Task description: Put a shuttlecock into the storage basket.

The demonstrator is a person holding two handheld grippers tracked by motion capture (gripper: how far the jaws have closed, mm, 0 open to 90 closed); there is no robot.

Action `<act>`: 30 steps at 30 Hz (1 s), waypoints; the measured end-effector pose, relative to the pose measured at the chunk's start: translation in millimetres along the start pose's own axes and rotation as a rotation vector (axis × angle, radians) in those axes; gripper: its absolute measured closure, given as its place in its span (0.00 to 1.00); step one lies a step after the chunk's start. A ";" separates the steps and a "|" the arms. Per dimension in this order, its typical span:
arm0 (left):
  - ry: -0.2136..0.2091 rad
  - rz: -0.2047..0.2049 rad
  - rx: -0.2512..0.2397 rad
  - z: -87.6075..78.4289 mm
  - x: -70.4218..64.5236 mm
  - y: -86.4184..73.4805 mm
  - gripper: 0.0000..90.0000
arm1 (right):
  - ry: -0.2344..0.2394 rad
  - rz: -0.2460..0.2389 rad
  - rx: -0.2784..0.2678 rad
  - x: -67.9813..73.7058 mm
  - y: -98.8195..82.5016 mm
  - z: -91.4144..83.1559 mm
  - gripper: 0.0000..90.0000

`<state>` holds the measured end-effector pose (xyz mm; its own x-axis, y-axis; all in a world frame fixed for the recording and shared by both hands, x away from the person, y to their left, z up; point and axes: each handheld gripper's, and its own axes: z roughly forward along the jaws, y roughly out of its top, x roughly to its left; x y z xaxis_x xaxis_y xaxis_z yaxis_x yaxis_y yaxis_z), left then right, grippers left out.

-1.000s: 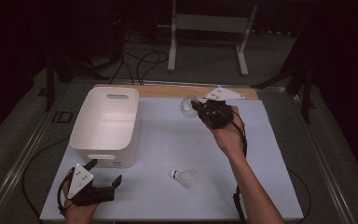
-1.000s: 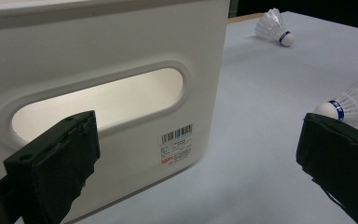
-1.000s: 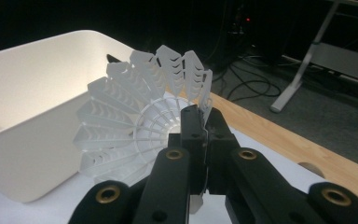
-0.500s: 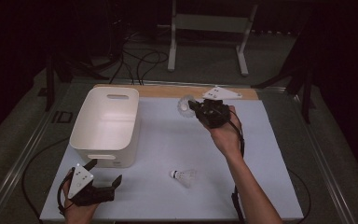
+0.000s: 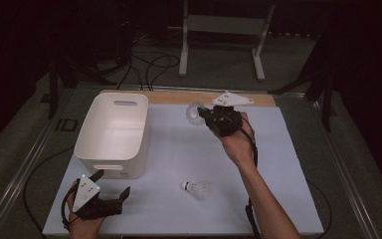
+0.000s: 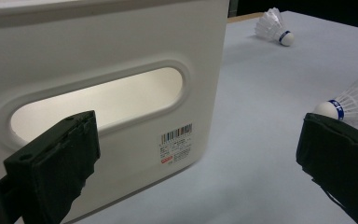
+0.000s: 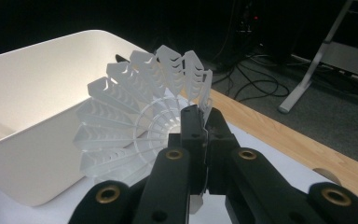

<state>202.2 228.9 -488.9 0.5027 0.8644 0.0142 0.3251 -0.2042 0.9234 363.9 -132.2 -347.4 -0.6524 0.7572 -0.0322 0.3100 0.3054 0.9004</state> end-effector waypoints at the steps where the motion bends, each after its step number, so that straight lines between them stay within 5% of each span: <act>1: 0.000 0.000 0.000 0.1 0.0 0.0 0.00 | 0.000 -0.003 0.002 0.6 0.4 0.9 0.99; 30: 0.003 0.004 0.000 -0.7 0.7 0.1 0.00 | 0.035 -0.013 -0.007 15.5 9.4 15.5 0.99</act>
<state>202.0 229.8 -488.5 0.5014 0.8650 0.0187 0.3232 -0.2073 0.9233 367.4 -108.7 -346.1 -0.6805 0.7322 -0.0286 0.2967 0.3110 0.9029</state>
